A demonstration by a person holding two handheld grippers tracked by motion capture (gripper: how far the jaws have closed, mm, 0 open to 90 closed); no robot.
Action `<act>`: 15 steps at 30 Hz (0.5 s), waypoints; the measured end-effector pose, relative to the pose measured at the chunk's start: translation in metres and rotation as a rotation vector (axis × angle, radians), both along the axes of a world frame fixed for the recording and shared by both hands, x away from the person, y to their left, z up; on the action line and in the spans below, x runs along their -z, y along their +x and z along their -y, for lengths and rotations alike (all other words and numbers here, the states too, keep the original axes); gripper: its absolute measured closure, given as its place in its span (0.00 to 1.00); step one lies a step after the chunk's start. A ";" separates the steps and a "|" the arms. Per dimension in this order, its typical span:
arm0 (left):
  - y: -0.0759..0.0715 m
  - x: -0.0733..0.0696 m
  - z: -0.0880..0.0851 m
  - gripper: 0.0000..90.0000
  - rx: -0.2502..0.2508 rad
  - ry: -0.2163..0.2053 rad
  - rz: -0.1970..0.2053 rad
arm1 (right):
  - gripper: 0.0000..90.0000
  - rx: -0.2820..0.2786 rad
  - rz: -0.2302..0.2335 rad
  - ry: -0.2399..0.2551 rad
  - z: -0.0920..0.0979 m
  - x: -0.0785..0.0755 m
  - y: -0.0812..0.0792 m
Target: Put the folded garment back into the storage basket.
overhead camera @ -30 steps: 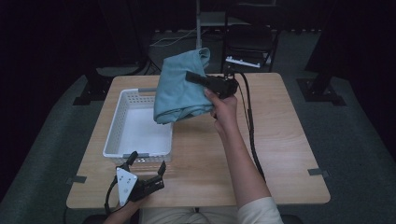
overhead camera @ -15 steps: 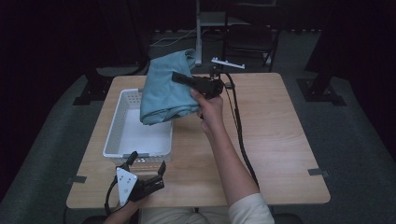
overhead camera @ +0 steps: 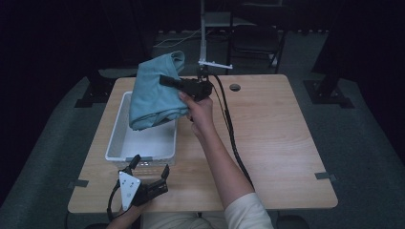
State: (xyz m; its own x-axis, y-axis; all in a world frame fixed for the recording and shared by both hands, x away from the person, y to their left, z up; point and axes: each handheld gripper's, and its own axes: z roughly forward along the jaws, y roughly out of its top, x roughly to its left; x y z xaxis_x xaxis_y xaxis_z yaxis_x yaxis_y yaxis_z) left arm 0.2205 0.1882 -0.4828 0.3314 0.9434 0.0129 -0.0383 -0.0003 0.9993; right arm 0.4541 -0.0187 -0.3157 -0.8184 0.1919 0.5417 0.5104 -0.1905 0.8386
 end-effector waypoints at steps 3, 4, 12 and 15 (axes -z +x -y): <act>0.000 0.000 0.000 0.03 -0.004 -0.001 0.001 | 0.78 -0.008 -0.001 0.003 -0.008 0.000 0.001; 0.000 0.000 0.000 0.03 -0.004 -0.002 0.001 | 0.78 -0.010 -0.001 0.005 -0.010 0.001 0.002; 0.000 0.000 0.000 0.03 -0.008 0.002 -0.003 | 0.78 -0.022 -0.014 0.015 -0.025 0.005 0.005; 0.000 0.000 0.000 0.03 -0.008 0.001 -0.002 | 0.78 -0.028 -0.017 0.017 -0.030 0.006 0.006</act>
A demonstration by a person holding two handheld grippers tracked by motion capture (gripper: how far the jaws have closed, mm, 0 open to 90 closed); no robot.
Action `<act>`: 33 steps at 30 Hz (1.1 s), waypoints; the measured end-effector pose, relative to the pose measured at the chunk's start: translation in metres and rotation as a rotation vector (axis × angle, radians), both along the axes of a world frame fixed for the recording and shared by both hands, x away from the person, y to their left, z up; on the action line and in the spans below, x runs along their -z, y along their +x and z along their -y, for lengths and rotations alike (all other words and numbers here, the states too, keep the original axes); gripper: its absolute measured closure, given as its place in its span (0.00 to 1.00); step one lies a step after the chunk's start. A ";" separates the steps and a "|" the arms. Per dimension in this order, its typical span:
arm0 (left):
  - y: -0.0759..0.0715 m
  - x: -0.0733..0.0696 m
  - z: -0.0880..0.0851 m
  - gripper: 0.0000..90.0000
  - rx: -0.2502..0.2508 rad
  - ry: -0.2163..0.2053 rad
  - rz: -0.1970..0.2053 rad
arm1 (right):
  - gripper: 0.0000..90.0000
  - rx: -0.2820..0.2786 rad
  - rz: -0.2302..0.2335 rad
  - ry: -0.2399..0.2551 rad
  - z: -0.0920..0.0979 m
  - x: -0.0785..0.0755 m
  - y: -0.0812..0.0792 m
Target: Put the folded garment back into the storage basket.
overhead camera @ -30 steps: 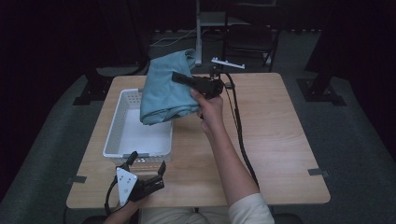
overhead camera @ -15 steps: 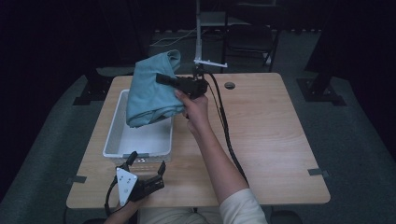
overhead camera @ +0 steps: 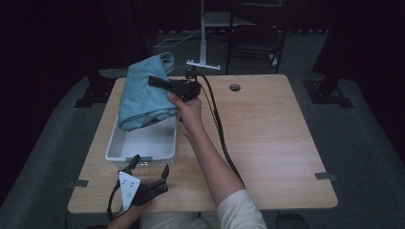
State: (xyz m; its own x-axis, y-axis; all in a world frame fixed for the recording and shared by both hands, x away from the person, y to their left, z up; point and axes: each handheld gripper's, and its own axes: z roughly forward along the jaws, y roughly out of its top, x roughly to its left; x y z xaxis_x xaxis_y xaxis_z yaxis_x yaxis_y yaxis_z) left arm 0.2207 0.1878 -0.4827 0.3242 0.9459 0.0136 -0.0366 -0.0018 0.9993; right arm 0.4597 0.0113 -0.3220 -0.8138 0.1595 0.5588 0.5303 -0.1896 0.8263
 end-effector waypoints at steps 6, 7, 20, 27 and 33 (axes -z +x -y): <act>0.000 0.000 0.000 0.03 0.000 -0.001 0.002 | 0.78 -0.006 0.009 0.000 -0.011 -0.001 0.000; 0.000 0.000 0.000 0.03 0.000 -0.001 0.002 | 0.78 -0.006 0.009 0.000 -0.011 -0.001 0.000; 0.000 0.000 0.001 0.03 -0.020 0.000 0.000 | 0.78 -0.026 0.010 0.007 -0.033 0.001 -0.001; -0.001 0.000 0.000 0.03 -0.020 -0.010 0.013 | 0.78 -0.011 0.011 0.031 -0.034 -0.002 -0.001; -0.001 0.000 0.000 0.03 -0.019 -0.006 0.008 | 0.78 -0.009 0.013 0.027 -0.034 -0.002 0.001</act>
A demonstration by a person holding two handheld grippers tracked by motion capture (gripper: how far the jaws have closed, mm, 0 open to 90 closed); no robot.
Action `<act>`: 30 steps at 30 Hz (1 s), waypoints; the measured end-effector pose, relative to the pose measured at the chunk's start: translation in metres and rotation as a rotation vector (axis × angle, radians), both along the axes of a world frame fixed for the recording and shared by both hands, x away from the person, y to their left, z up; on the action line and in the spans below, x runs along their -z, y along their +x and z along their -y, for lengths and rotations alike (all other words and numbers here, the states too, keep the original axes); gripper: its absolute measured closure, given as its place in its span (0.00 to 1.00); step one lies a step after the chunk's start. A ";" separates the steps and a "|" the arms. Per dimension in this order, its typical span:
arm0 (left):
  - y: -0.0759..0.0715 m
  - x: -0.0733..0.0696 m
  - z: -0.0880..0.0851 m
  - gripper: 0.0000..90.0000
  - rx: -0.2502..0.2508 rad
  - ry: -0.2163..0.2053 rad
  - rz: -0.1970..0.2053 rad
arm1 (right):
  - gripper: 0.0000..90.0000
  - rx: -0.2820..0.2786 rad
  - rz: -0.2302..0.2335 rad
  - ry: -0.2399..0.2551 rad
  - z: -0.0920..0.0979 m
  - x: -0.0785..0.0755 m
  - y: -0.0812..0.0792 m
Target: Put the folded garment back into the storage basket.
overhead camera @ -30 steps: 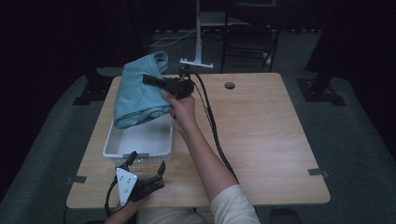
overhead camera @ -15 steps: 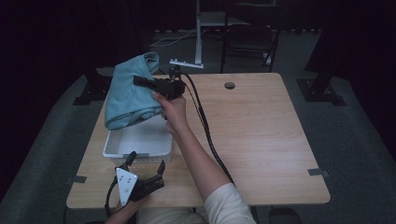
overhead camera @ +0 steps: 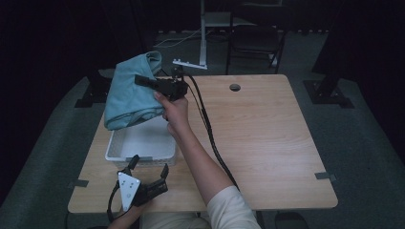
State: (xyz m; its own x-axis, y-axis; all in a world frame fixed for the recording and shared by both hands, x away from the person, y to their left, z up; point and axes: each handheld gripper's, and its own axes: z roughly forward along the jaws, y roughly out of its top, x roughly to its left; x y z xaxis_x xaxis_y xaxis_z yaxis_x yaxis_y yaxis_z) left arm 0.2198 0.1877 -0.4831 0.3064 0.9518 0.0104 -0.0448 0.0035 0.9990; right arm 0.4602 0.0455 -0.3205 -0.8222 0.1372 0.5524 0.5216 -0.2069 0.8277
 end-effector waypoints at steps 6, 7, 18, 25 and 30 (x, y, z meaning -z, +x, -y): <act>0.000 0.000 0.000 0.03 -0.001 -0.002 0.003 | 0.78 0.006 -0.012 -0.019 -0.002 0.008 0.002; 0.000 0.000 0.000 0.03 -0.001 -0.002 0.003 | 0.78 0.009 -0.019 -0.021 -0.002 0.010 0.002; -0.001 0.000 -0.001 0.03 0.006 -0.004 0.008 | 0.78 0.026 -0.065 -0.065 -0.005 0.034 0.007; -0.001 0.000 -0.001 0.03 0.008 -0.005 0.007 | 0.78 0.020 -0.104 -0.098 -0.008 0.054 0.010; -0.001 0.000 -0.001 0.03 0.009 -0.005 0.008 | 0.78 0.033 -0.118 -0.123 -0.011 0.062 0.010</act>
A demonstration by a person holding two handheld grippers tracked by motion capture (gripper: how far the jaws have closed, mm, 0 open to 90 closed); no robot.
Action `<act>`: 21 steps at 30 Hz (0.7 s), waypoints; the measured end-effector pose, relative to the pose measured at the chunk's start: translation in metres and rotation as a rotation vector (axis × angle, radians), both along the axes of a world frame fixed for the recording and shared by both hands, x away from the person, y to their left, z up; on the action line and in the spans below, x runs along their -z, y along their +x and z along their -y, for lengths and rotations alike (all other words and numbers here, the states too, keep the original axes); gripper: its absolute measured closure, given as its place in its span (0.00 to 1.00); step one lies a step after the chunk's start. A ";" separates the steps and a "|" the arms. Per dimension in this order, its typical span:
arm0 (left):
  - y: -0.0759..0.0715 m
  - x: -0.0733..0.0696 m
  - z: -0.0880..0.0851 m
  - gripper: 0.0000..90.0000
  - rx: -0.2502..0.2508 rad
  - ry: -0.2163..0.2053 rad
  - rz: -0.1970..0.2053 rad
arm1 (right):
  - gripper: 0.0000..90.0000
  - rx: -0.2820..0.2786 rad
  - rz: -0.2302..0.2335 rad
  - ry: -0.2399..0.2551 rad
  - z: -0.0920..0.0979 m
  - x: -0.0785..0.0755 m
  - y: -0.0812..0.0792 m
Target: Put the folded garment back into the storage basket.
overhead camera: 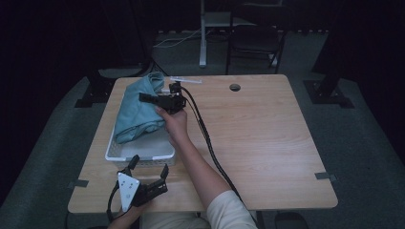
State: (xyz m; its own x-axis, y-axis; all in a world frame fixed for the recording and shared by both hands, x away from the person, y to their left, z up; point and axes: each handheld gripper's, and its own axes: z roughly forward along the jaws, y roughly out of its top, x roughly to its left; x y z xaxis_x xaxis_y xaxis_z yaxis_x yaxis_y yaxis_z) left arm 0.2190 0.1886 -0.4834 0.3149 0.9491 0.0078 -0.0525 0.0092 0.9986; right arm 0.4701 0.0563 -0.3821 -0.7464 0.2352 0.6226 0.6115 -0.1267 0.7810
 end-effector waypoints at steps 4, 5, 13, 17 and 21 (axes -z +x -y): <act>0.000 0.000 0.000 0.03 0.001 0.000 -0.001 | 0.78 0.007 -0.012 -0.029 -0.002 0.003 0.000; 0.000 0.000 0.000 0.03 0.002 0.000 0.000 | 0.78 0.007 -0.016 -0.047 -0.004 0.006 0.000; 0.000 0.000 0.000 0.03 0.002 0.001 0.000 | 0.78 0.021 -0.033 -0.106 -0.010 0.012 0.001; 0.000 0.000 0.000 0.03 0.002 0.002 -0.001 | 0.78 0.031 -0.036 -0.171 -0.016 0.011 0.001; 0.000 0.000 0.000 0.03 0.002 0.001 0.000 | 0.78 0.038 -0.029 -0.265 -0.025 0.009 -0.001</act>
State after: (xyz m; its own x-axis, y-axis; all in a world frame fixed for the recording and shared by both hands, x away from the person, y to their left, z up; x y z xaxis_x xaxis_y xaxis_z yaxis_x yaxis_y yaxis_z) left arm 0.2190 0.1886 -0.4834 0.3168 0.9485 0.0091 -0.0527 0.0080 0.9986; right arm 0.4693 0.0815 -0.3914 -0.7163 0.4206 0.5568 0.6331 0.0563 0.7720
